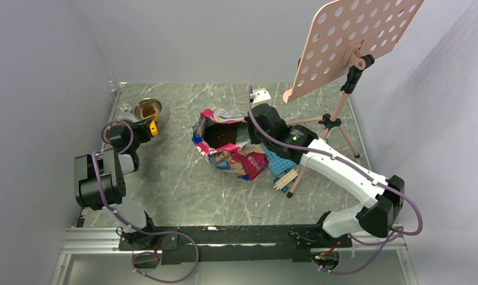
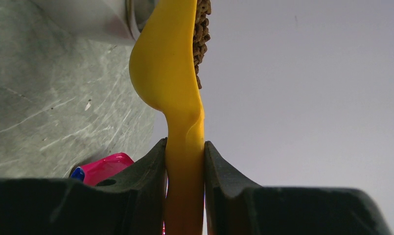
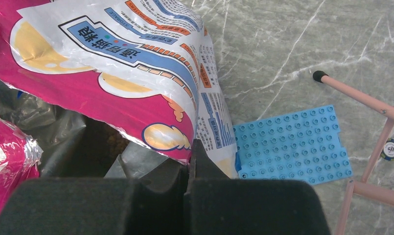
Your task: Serve the pet food
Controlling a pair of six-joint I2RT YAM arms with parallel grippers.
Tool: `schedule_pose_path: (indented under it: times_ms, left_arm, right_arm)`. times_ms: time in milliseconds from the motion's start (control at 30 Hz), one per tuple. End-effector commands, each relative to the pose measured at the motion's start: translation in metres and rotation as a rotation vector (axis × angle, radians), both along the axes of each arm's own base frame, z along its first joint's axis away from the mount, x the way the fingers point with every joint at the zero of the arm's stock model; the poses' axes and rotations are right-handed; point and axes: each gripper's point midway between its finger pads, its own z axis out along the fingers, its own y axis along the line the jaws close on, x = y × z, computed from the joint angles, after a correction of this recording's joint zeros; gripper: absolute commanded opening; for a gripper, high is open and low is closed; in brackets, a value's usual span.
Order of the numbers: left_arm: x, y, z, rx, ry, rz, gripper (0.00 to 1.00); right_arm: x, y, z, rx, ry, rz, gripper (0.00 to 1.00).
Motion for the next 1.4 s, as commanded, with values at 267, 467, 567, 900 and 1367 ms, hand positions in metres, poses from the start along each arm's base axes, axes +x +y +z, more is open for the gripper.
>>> schedule_pose_path:
  times_ms: [267, 467, 567, 900, 1367]
  left_arm:
    - [0.018, 0.001, 0.021, -0.053, 0.073, -0.012, 0.0]
    - [0.028, -0.005, 0.024, -0.097, 0.187, -0.075, 0.0]
    - [0.028, -0.007, 0.027, -0.12, 0.248, -0.08, 0.0]
    - [0.026, -0.01, 0.027, -0.24, 0.438, -0.086, 0.0]
    - [0.02, 0.0, 0.046, -0.447, 0.663, -0.004, 0.0]
  right_arm:
    - [-0.006, -0.021, 0.032, 0.025, -0.068, -0.028, 0.0]
    - [-0.007, -0.023, 0.03, 0.026, -0.064, -0.036, 0.0]
    - [-0.007, -0.022, 0.029, 0.028, -0.062, -0.037, 0.0]
    - [-0.007, -0.023, 0.031, 0.027, -0.068, -0.041, 0.0]
    - [-0.007, -0.024, 0.028, 0.025, -0.064, -0.044, 0.0]
